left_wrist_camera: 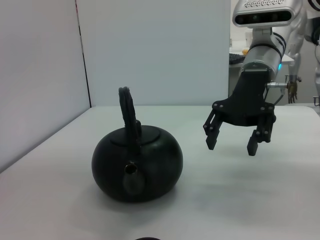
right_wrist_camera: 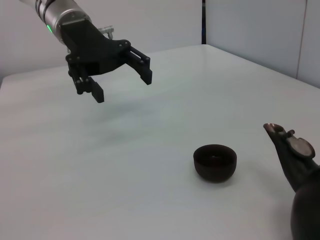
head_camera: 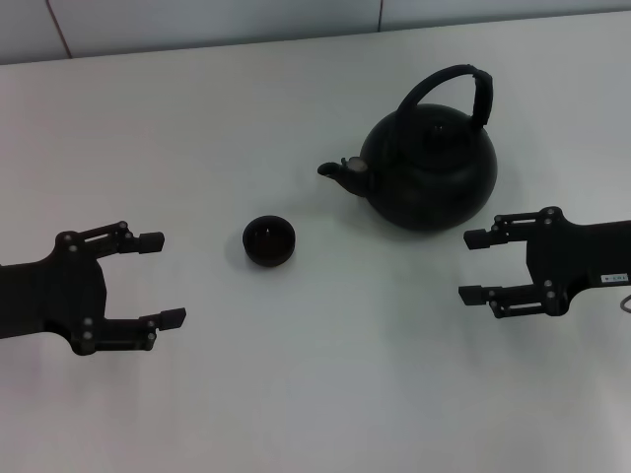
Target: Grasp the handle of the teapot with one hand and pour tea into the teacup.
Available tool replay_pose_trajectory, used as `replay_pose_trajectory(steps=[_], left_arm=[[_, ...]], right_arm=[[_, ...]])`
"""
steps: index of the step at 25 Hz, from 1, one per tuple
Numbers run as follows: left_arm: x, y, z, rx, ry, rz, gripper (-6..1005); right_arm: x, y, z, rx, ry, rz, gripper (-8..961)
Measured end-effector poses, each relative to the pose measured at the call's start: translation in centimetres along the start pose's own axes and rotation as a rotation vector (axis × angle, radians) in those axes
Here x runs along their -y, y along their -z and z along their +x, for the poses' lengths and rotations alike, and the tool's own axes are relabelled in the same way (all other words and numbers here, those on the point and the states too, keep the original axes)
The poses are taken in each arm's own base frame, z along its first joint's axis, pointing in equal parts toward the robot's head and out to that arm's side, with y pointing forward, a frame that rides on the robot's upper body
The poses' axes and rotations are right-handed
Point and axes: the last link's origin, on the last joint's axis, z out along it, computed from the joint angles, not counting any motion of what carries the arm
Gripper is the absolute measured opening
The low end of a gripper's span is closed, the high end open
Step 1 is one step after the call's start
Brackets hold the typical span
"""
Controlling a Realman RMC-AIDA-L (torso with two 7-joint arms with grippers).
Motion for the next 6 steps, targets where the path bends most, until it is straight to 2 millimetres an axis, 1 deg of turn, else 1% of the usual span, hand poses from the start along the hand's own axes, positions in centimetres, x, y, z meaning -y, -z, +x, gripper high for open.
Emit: replay_pose_trajectory(steps=[6], left_arm=[[0.04,0.06,0.02,0.002,0.001,-0.001,864]], right_arm=[[0.06,-0.2,0.07,-0.002,-0.005,0.002,698]])
